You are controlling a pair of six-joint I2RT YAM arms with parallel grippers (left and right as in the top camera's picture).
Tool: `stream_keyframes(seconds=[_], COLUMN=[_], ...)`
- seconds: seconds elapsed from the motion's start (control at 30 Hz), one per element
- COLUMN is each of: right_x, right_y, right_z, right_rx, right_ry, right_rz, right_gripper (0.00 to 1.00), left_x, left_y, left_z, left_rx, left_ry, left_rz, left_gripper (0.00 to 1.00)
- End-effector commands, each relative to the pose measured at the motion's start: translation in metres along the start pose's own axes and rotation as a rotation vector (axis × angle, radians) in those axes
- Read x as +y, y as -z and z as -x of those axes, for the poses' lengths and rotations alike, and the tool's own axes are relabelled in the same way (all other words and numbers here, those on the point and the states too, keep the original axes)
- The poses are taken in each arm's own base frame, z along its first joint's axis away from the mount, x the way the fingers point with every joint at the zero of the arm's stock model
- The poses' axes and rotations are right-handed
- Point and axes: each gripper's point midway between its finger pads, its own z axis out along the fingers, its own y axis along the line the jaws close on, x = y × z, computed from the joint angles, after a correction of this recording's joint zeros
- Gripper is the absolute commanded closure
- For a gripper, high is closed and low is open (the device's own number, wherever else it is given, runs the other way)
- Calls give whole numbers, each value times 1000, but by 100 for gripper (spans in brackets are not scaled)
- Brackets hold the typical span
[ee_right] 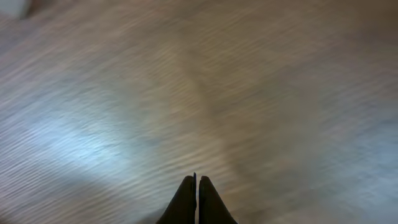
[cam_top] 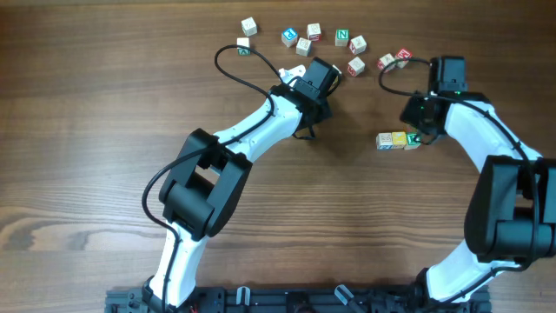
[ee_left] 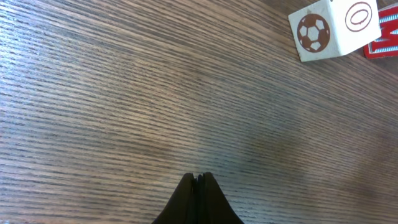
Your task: Form a horizontal line
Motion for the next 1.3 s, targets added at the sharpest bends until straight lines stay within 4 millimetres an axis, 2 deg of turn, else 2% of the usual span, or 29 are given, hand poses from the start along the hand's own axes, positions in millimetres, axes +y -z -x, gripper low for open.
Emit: stream_keyframes(seconds=[0.0,0.07,0.33,0.4,0.57,1.27], right_x=[-29,-42,-52,-49,-30,-16], right_y=[-3,-2,7,7,8,10], right_z=[4,-7,-53,-56,-62,-66], right_rx=[11,60,261,281,324,352], right_ry=[-107,-145,-89,-47,-2,-10], right_rz=[-95,-127,-159,-139,-17,60], right_gripper=[95,95,96,96,96,95], left_x=[-8,-8,-9,-9,-8,-8], left_y=[14,14,14,14,14,14], left_z=[3,3,3,3,3,2], left_rx=[-5,-5,-2,-2,-2,0], left_ry=[10,10,10,10,9,5], left_rz=[-37,-37,-39,-39,-38,-35], left_gripper=[96,96,96,96,96,96])
